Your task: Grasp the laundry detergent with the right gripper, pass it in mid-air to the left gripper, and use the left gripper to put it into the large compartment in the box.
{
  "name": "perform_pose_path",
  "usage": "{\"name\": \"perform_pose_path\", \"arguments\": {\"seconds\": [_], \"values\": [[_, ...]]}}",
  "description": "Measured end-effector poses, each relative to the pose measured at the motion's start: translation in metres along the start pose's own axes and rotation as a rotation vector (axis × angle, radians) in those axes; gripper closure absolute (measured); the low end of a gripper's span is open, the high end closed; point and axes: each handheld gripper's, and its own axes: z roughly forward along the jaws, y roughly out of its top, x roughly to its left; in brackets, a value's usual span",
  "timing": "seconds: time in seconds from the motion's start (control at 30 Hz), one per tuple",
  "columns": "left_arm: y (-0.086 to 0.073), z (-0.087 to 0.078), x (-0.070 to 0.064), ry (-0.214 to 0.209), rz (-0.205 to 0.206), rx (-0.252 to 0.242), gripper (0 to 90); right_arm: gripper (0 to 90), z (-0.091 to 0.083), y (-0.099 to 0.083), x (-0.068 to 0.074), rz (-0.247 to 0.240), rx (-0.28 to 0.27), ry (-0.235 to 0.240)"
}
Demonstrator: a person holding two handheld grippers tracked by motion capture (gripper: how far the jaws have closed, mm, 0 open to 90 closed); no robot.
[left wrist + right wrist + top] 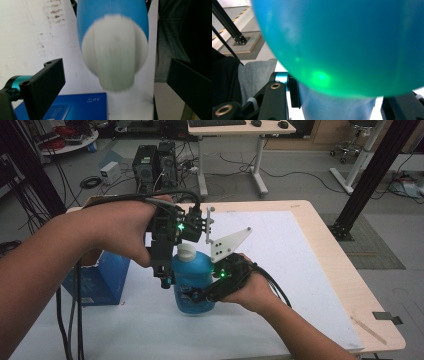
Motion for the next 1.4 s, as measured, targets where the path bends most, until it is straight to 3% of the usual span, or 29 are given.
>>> {"name": "perform_pose_path", "arguments": {"seconds": [0.13, 0.33, 1.1, 1.2, 1.37, 1.4], "values": [[0.002, 0.001, 0.0, -0.001, 0.001, 0.007, 1.9, 46.2, 0.008, 0.007, -0.001, -0.007, 0.005, 0.012], [0.002, 0.003, 0.0, -0.003, -0.031, 0.022, 1.9, 46.2, 0.014, 0.012, -0.002, -0.012, 0.007, 0.03], [0.01, 0.013, 0.002, -0.001, -0.096, 0.039, 1.9, 46.3, 0.015, 0.016, -0.004, -0.014, -0.003, 0.032], [0.01, 0.013, 0.002, 0.0, -0.103, 0.034, 6.6, 46.3, 0.015, 0.016, -0.005, -0.011, -0.002, 0.031], [0.01, 0.013, 0.003, 0.004, -0.095, 0.049, 7.0, 46.2, 0.014, 0.016, -0.005, -0.009, -0.005, 0.03], [0.01, 0.014, 0.002, 0.007, -0.111, 0.039, 7.0, 46.3, 0.014, 0.016, -0.005, -0.009, -0.005, 0.031]]}}
